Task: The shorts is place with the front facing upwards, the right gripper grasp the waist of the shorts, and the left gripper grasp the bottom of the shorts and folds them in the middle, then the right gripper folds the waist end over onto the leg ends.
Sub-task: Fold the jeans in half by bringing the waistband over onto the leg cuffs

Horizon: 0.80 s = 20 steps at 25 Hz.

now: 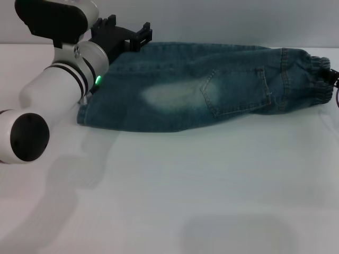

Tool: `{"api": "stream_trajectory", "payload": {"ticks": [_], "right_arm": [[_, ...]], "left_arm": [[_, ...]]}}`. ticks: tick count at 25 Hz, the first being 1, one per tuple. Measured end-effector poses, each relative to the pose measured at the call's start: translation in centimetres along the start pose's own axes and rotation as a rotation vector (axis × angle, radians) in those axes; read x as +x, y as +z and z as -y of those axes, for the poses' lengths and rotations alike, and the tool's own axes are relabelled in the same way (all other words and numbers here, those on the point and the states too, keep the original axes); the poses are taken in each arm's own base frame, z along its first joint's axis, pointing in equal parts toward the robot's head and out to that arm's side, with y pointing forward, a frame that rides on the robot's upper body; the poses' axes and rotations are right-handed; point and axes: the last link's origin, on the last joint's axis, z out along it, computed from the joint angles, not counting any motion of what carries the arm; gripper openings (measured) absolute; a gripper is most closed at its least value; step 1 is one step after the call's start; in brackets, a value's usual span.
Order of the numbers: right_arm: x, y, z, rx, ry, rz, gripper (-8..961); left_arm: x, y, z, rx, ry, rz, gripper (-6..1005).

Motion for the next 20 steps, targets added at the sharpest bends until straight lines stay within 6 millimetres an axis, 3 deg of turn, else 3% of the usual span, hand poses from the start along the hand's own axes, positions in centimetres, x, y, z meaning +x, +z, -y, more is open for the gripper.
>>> {"api": "stream_trajectory", "payload": {"ticks": [20], "right_arm": [[0.1, 1.2, -0.7, 0.002, -0.011, -0.036, 489]], "left_arm": [[0.1, 0.0, -0.3, -0.009, 0.003, -0.004, 860]]}}
